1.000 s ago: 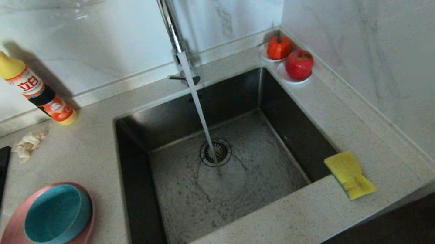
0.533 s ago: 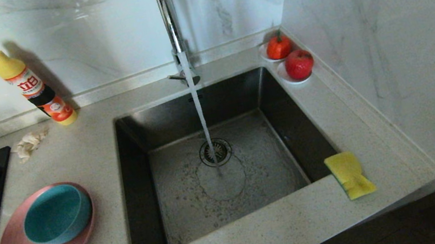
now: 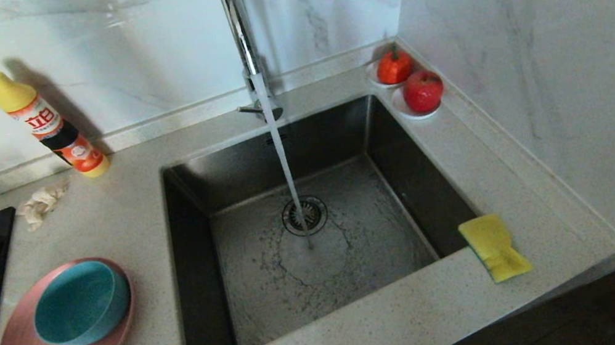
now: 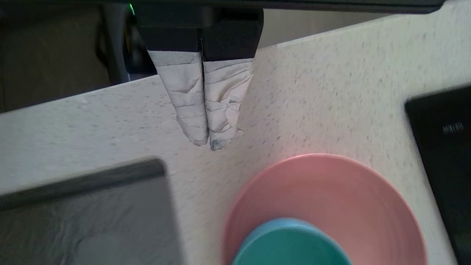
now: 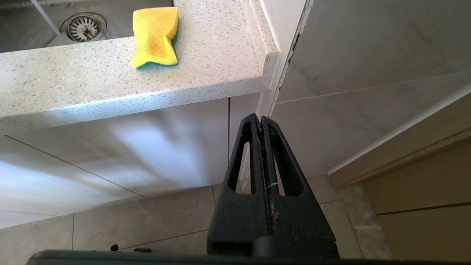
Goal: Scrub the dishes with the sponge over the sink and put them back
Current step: Pick up a bowl and the sponge
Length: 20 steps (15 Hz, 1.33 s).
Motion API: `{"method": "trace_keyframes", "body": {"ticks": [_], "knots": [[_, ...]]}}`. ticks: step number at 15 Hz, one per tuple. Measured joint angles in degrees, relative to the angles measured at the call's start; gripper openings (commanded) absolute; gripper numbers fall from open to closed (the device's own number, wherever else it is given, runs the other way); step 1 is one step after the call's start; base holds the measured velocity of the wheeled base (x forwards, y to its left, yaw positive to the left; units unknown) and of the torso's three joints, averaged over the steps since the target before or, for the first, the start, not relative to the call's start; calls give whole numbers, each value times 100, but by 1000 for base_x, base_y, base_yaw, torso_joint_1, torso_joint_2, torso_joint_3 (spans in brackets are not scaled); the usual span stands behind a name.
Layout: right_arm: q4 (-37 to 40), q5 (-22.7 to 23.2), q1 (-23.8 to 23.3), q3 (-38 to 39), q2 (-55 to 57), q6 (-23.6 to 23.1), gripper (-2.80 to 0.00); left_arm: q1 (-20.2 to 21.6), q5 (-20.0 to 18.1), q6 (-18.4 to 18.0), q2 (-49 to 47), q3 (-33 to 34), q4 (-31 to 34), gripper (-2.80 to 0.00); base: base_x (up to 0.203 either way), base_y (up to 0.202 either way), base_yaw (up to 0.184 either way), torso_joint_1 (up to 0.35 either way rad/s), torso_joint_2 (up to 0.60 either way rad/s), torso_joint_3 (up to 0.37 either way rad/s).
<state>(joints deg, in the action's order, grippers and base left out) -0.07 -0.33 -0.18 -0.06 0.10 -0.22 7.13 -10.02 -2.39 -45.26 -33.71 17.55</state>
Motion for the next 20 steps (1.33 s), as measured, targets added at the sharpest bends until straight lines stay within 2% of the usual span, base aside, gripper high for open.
{"method": "trace_keyframes", "body": {"ticks": [3,6,9,10,12,14,15,17,20], "knots": [[2,-2,0,-4,0,1,-280,-270,1,-19,1355,912,-425,-280,0,0,0,0,0,0],[1,-2,0,-4,0,4,-280,-482,-7,-41,2725,1853,-525,-280,0,0,0,0,0,0],[0,-2,0,3,0,1,-280,-625,-87,191,3894,2376,-477,-280,0,0,0,0,0,0],[2,-2,0,1,0,4,-280,-650,-19,319,4111,2468,-468,-280,0,0,0,0,0,0],[0,-5,0,3,0,4,-280,-673,365,481,4350,2544,-389,-280,0,0,0,0,0,0],[0,-2,0,1,0,6,-280,-680,919,71,4464,2727,-417,-280,0,0,0,0,0,0],[0,-7,0,1,0,12,-280,-680,1039,-107,4492,2771,-431,-280,0,0,0,0,0,0],[0,-5,0,1,0,15,-280,-680,991,-126,4526,2817,-478,-280,0,0,0,0,0,0],[0,-2,0,1,0,15,-280,-683,1013,154,4537,2834,-479,-280,0,0,0,0,0,0]]}}
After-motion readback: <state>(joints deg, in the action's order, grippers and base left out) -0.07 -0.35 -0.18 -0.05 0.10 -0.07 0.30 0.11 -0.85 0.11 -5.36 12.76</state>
